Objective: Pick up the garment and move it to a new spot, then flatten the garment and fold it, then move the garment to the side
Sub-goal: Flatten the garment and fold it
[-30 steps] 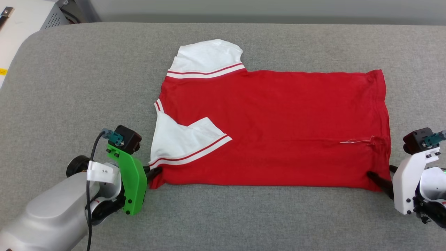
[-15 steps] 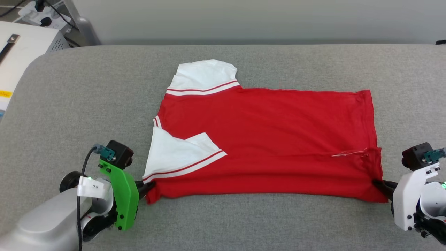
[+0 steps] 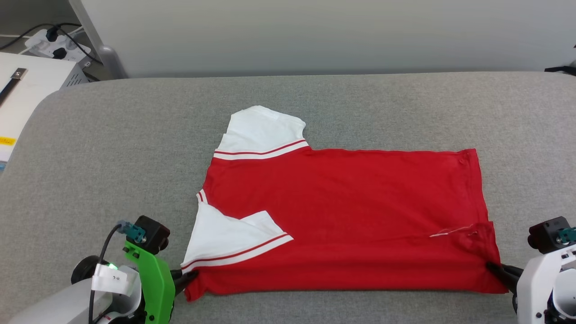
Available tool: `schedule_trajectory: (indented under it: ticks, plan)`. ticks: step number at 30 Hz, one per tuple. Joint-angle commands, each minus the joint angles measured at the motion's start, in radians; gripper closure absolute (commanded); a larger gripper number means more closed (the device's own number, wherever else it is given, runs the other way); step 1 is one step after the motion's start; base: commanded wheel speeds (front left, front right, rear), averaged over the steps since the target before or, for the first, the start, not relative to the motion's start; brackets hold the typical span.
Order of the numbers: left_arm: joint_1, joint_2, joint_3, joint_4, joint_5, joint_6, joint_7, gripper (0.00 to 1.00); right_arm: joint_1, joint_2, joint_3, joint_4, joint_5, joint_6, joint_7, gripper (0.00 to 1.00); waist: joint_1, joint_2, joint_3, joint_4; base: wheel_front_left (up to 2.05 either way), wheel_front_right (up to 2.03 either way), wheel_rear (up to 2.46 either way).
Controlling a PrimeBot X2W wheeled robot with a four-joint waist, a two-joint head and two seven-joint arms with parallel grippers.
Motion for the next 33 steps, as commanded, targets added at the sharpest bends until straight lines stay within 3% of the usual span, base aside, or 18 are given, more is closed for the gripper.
schedule_trajectory:
  ticks: [1,14,15,16,17,18,19,27,33]
  plan:
    - [0.020,0.003,0.004,0.002,-0.027,0.006,-0.001,1.00,0.012,0.016,-0.014,-0.003,-0.008,-0.001,0.011,1.00,0.0000,0.0000,0.008,-0.003,0.00,0.00,0.00]
    - [0.025,-0.079,-0.001,0.163,-0.042,-0.014,-0.003,1.00,-0.038,0.124,-0.006,0.154,-0.068,-0.001,0.010,1.00,0.0000,0.0000,0.044,-0.010,0.00,0.00,0.00]
    - [0.026,-0.083,0.000,0.169,-0.043,-0.017,-0.008,1.00,-0.038,0.127,-0.005,0.160,-0.067,-0.001,0.001,0.80,0.0000,0.0000,0.041,-0.008,0.00,0.00,0.00]
    - [0.028,-0.084,0.001,0.176,-0.044,-0.021,-0.014,1.00,-0.038,0.129,-0.004,0.162,-0.068,-0.001,-0.012,0.22,0.0000,0.0000,0.037,-0.007,0.00,0.00,0.00]
    - [0.028,-0.083,0.003,0.180,-0.043,-0.023,-0.020,0.92,-0.039,0.128,-0.006,0.162,-0.072,-0.001,-0.027,0.00,0.0000,0.0000,0.034,-0.006,0.00,0.00,0.00]
    - [0.023,-0.079,0.006,0.182,-0.030,-0.019,-0.036,0.06,-0.040,0.129,-0.010,0.161,-0.078,-0.001,-0.047,0.00,0.0000,0.0000,0.031,-0.006,0.00,0.00,0.00]
    - [0.018,-0.077,0.011,0.182,-0.021,-0.014,-0.052,0.00,-0.041,0.129,-0.014,0.159,-0.082,-0.001,-0.061,0.00,0.0000,0.0000,0.028,-0.005,0.00,0.00,0.00]
    - [-0.048,-0.032,0.073,0.103,0.009,0.009,-0.131,0.00,-0.031,0.135,-0.090,0.062,-0.170,-0.001,-0.197,0.00,0.0000,0.0000,0.020,-0.003,0.00,0.00,0.00]
    - [-0.163,-0.013,0.147,0.101,0.042,0.030,-0.183,0.00,-0.041,0.217,-0.197,-0.033,-0.276,-0.001,-0.310,0.00,0.0000,0.0000,0.043,-0.020,0.00,0.00,0.00]
